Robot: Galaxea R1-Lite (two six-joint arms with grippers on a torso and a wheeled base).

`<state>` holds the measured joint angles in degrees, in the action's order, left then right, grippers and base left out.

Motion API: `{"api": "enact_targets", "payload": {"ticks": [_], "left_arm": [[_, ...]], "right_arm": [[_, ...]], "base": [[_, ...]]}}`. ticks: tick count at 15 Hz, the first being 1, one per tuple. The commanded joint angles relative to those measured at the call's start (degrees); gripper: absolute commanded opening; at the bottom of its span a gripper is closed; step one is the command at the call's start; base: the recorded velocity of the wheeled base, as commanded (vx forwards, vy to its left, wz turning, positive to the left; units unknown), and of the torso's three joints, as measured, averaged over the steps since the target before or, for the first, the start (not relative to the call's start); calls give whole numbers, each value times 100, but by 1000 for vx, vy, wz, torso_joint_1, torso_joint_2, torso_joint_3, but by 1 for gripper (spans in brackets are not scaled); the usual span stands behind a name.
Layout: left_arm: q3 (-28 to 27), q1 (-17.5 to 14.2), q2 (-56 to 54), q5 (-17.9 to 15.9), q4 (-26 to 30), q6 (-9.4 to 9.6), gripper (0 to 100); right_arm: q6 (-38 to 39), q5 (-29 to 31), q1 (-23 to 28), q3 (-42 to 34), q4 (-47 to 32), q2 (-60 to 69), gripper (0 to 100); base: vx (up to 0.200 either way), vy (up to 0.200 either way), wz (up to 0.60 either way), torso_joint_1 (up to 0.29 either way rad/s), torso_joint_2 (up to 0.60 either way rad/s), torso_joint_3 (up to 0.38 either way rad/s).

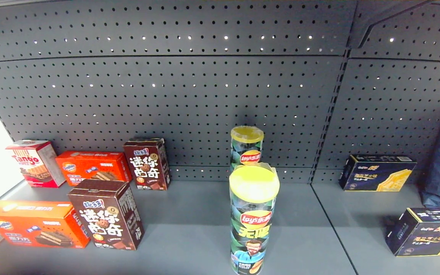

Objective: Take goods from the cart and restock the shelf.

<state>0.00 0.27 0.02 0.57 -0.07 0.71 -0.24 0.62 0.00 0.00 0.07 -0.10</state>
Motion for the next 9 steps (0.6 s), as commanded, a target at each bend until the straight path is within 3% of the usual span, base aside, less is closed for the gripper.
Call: {"api": "enact_targets", "payload": {"ticks": [1, 9], "left_arm": [[0, 0, -2, 4, -1, 0, 100], [0, 0, -2, 31, -1, -36, 100]], "right_arm": [[-2, -1, 0, 0, 1, -8, 100], [-2, -1, 0, 0, 1, -8, 100]], "base": [[0, 0, 0, 0, 0, 0], [0, 0, 0, 0, 0, 0]]}}
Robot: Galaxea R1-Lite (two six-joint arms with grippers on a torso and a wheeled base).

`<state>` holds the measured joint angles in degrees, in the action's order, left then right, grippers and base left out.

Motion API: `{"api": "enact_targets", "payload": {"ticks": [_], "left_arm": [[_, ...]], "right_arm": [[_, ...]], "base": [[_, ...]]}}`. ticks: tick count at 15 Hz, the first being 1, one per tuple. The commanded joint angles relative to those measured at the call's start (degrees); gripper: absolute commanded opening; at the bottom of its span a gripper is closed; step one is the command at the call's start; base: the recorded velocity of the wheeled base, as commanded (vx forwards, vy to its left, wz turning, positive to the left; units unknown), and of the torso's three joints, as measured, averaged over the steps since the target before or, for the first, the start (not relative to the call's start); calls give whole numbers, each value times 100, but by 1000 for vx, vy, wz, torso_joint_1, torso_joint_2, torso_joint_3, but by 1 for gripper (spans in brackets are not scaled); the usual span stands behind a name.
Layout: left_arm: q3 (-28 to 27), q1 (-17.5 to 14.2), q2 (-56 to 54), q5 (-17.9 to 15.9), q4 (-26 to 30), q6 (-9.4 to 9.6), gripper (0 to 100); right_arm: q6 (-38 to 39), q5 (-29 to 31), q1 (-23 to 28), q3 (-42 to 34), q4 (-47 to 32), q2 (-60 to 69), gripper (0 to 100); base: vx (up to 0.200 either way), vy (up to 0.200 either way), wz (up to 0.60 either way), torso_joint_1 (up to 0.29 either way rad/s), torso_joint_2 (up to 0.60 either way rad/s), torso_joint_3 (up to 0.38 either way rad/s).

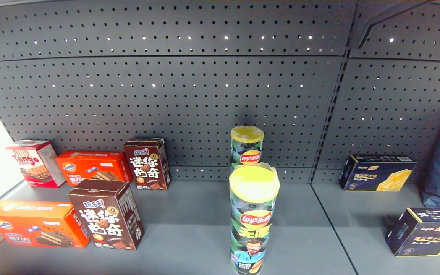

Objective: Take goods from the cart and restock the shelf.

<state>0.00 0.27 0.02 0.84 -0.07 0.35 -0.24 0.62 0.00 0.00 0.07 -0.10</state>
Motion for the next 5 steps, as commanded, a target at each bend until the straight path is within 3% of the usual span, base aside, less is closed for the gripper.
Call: {"api": "enact_targets", "payload": {"ticks": [1, 5], "left_arm": [[0, 0, -2, 4, -1, 0, 100], [0, 0, -2, 4, -1, 0, 100]], "right_arm": [[-2, -1, 0, 0, 1, -8, 100], [-11, -1, 0, 0, 1, -8, 100]], "base": [[0, 0, 0, 0, 0, 0], [0, 0, 0, 0, 0, 0]]}}
